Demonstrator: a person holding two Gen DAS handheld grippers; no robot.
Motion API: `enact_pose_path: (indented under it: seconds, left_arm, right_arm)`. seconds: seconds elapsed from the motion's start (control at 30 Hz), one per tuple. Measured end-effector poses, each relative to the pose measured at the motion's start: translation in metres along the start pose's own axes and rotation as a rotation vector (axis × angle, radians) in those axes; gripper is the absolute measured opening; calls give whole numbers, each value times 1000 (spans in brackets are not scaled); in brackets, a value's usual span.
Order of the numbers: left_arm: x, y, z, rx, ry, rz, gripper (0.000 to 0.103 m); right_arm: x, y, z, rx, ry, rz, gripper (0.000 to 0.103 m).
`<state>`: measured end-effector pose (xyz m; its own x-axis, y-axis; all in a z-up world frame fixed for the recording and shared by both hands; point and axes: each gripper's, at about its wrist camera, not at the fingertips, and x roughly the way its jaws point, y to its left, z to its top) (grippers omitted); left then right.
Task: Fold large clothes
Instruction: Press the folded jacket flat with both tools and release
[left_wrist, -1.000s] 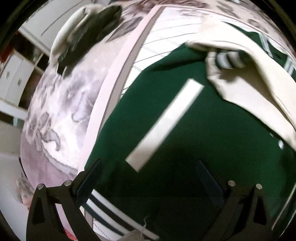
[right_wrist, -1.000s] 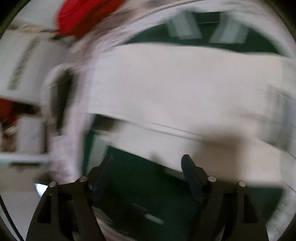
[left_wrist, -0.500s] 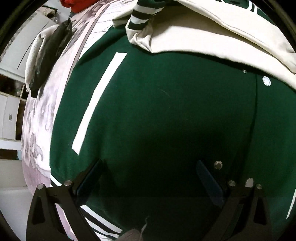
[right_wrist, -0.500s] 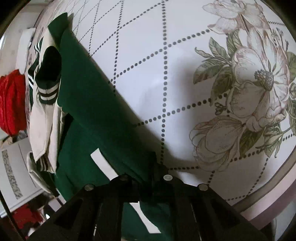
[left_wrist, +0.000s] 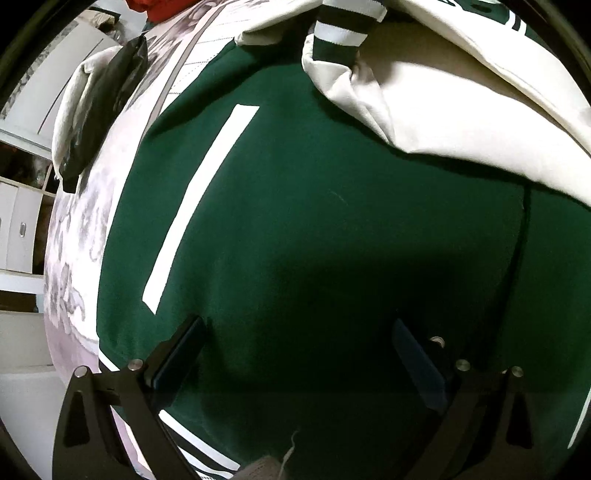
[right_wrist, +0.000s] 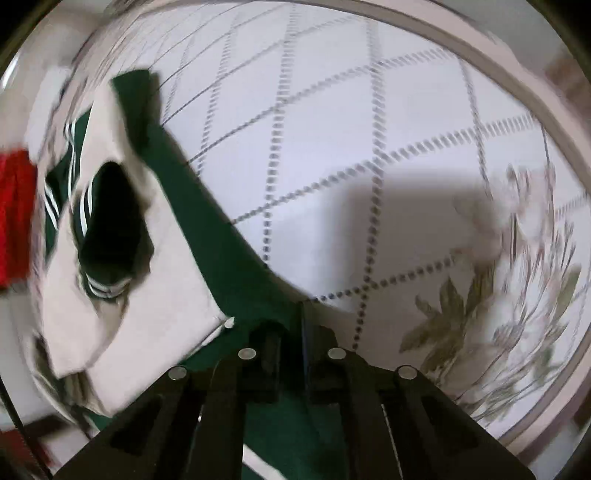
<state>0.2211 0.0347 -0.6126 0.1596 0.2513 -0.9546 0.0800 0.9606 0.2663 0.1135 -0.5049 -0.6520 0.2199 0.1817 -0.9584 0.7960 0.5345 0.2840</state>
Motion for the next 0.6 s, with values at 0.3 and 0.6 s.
enact_pose_path:
  seconds: [0.3, 0.6]
  left_arm:
    - [-22, 15, 15, -50, -37, 10, 103]
    - [-33, 17, 92, -107, -199, -25, 103]
  right_arm:
    - [-3, -26, -27, 239, 117, 105, 5]
    - [-52, 111, -72, -320, 47, -120, 56]
